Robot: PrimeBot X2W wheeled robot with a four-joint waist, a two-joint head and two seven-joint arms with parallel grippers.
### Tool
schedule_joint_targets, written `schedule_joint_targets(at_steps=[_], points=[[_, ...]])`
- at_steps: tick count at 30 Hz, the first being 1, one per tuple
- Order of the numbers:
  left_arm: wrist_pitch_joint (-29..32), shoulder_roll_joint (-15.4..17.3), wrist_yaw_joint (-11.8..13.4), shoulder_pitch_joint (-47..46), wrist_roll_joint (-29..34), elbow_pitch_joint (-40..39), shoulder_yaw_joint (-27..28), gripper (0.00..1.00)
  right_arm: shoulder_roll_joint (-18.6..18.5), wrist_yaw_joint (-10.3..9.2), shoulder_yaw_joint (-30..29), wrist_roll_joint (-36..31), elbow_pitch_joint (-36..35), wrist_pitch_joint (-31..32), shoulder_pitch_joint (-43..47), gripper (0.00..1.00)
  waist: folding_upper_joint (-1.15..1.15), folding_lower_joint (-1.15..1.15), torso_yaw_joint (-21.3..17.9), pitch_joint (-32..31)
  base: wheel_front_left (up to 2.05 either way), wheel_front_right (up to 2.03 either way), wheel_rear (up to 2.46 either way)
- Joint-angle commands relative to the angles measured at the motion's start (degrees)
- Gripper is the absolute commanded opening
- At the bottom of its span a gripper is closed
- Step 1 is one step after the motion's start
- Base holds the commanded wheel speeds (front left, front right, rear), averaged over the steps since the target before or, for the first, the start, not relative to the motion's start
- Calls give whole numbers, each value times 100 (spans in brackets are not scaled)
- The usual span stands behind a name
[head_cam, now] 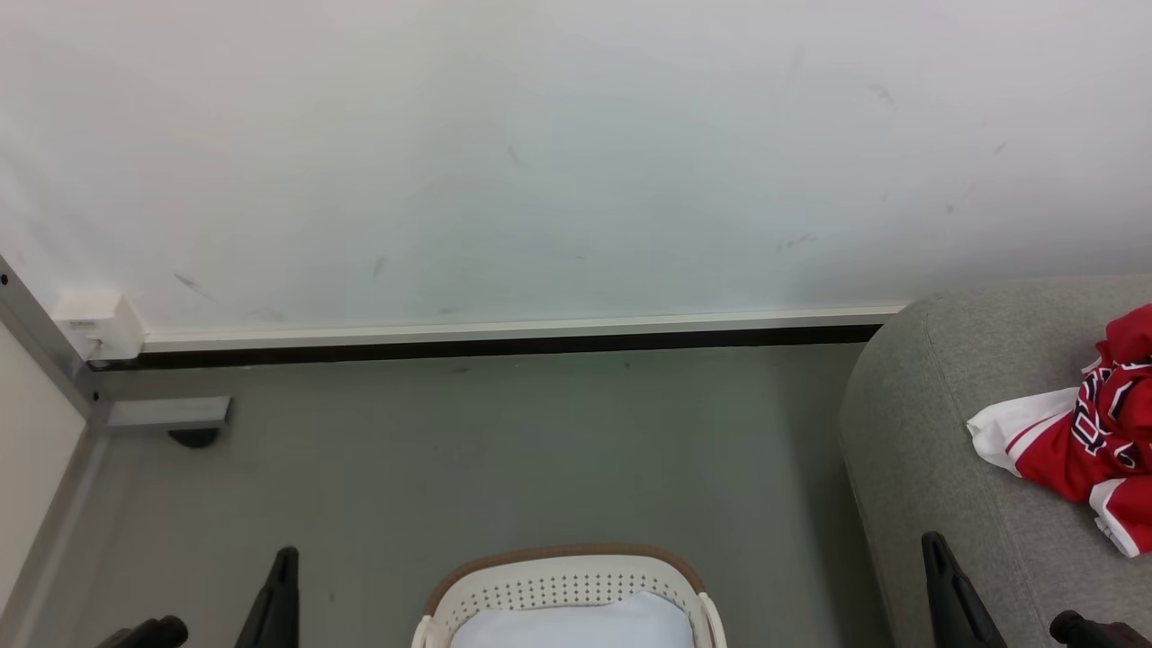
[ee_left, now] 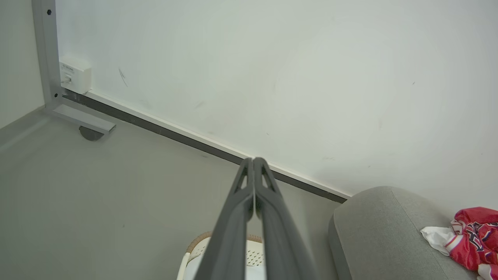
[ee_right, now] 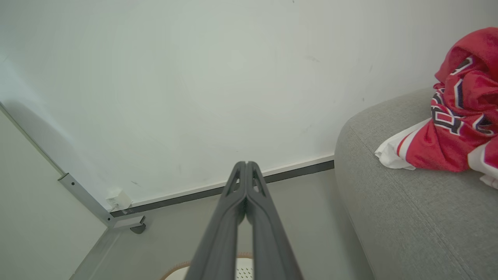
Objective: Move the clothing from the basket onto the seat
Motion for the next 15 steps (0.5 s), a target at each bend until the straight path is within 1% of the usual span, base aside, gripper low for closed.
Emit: schedule_joint_targets(at_steps=[1,15], points=[[74,14,-3,-171,-285,-83,61,0,-50,-2,-51,332,-43,50,-180,0,0,0,5,2,0,0,0],[403,-81,-5,-294,-1407,-79,195,0,-110,-3,-203,1592,35,318,-326,0,0,0,37,14,0,0,0]])
